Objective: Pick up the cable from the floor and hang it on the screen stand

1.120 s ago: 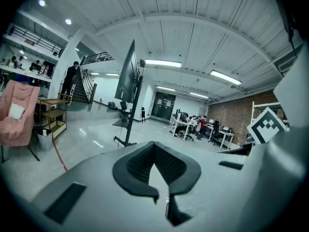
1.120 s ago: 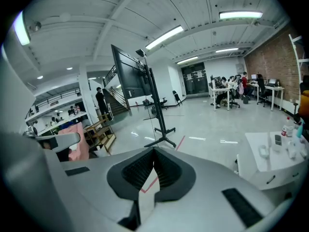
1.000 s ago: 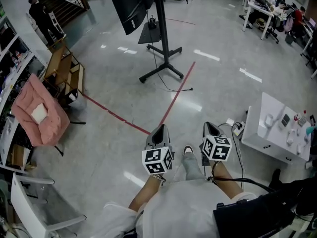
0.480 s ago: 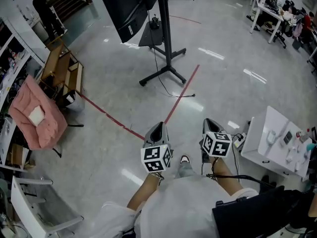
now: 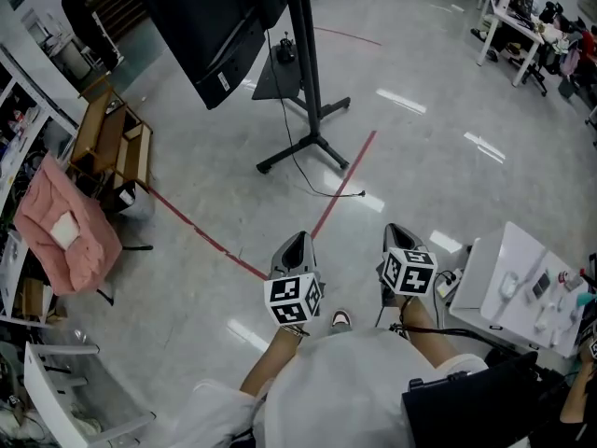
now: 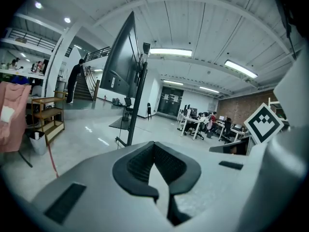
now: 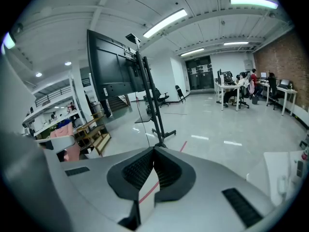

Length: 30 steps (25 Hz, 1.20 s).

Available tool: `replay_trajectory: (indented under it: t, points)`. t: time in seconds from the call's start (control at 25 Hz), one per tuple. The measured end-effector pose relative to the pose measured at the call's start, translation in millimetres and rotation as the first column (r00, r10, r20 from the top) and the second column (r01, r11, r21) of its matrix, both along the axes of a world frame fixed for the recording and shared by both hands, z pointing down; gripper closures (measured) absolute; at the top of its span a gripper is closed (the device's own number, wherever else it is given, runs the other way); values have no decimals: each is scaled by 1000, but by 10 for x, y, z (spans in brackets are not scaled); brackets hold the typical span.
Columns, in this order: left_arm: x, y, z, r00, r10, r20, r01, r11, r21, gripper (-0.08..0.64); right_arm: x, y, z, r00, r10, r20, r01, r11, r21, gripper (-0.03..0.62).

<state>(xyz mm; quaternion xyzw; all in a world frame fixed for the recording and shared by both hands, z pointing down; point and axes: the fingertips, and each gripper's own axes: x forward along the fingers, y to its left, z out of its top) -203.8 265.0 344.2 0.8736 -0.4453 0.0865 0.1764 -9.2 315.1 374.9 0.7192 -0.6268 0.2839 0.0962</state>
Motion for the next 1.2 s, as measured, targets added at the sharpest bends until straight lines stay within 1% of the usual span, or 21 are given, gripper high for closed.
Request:
replay_trajectory:
  t: [0.28, 0.44, 0.56, 0.72, 0.84, 1.0, 1.2]
  points:
    - [259, -354, 71, 999, -34, 36, 34, 999, -4, 557, 358, -358, 155, 1000, -15, 25, 15, 1000, -17, 575]
    - [332, -545, 117, 997, -40, 66, 41, 999, -10, 558, 445, -578, 273, 998, -13, 58, 15, 999, -28, 575]
    - [378, -792, 198, 996, -41, 84, 43, 999, -26, 557, 507, -815, 380, 997, -9, 79, 12, 999, -42, 574]
    - [527, -1320, 302, 994, -36, 100, 38, 999, -20, 558, 684, -1264, 479, 997, -4, 83, 8, 999, -44, 574]
    - [721, -1808, 346, 996, -28, 88, 30, 999, -24, 557, 880, -1685, 481, 998, -6, 67, 10, 999, -52, 574]
    - [1014, -2435, 282, 998, -14, 59, 15, 1000, -17, 557, 1060, -2286, 372, 998, -47, 28, 49, 997, -52, 574]
    - [1275, -3033, 294, 999, -5, 52, 7, 1000, -27, 557, 1199, -2926, 306, 998, -58, 27, 59, 998, -37, 574]
